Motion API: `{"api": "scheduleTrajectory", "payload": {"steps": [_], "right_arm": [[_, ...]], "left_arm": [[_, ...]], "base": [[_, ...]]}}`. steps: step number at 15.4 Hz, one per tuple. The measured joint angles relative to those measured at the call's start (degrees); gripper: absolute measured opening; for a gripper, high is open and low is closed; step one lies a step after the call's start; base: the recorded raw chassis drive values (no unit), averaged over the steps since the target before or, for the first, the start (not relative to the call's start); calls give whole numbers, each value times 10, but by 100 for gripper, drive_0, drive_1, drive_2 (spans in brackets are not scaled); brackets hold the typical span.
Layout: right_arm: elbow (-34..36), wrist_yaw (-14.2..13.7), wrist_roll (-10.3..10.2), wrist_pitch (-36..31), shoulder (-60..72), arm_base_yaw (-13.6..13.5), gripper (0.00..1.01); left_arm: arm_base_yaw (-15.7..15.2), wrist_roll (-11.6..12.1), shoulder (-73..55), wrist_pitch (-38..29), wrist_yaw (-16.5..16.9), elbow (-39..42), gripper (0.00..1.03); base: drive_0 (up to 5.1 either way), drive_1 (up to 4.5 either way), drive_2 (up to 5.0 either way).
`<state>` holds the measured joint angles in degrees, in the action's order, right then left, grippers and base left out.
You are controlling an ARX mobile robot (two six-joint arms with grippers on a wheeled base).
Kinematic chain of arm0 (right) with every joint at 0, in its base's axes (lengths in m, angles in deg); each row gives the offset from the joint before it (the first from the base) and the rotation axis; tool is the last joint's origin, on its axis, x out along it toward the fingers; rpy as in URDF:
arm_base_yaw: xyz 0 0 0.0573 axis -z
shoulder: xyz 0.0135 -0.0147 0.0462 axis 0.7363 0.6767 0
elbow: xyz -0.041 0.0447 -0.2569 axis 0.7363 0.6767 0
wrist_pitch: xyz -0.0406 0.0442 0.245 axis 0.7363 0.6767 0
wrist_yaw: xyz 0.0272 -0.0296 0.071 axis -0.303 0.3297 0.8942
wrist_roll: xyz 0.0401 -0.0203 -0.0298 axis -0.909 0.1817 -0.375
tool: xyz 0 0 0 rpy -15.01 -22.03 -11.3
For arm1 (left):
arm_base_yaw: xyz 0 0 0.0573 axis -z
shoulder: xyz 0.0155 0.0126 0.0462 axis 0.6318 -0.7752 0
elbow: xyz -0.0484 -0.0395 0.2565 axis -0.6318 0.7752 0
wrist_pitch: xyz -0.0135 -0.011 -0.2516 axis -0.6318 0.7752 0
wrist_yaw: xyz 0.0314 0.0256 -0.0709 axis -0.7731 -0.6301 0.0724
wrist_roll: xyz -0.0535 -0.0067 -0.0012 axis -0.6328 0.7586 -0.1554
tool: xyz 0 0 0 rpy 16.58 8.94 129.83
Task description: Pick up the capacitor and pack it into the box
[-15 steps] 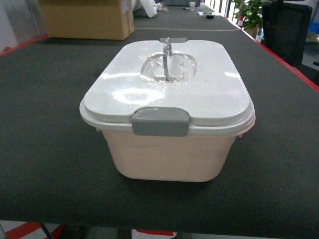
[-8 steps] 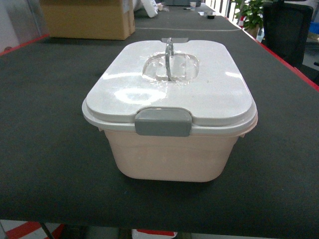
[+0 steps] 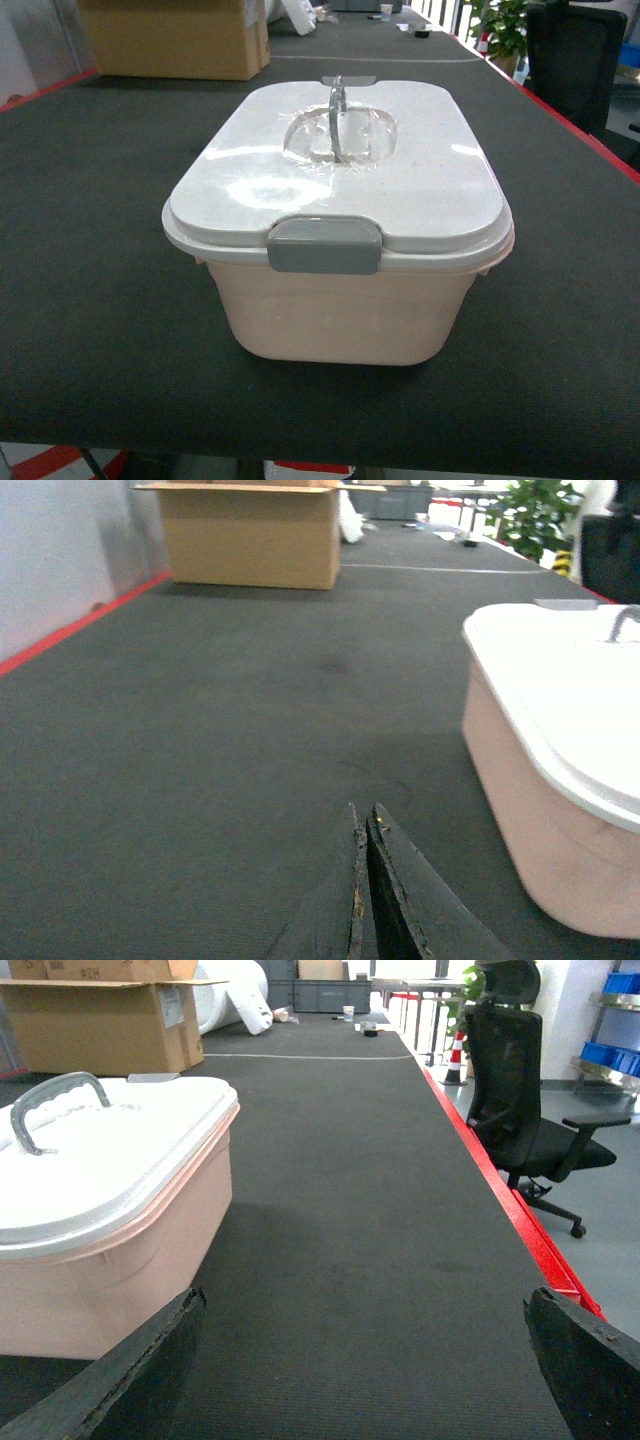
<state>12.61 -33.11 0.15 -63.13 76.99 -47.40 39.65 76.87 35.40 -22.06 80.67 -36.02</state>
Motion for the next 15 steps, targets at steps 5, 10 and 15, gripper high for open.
{"api": "scheduleTrajectory", "payload": {"steps": [5, 10, 15], "right_arm": [[0, 0, 0, 0, 0, 0, 98], [0, 0, 0, 0, 0, 0, 98], [0, 0, 0, 0, 0, 0, 98]], "left_arm": [[-3, 0, 83, 43, 3, 38, 2], [-3, 0, 171, 118, 3, 38, 2], [-3, 0, 229, 175, 3, 38, 2]], "base": [[0, 0, 0], [0, 0, 0], [0, 0, 0]]}}
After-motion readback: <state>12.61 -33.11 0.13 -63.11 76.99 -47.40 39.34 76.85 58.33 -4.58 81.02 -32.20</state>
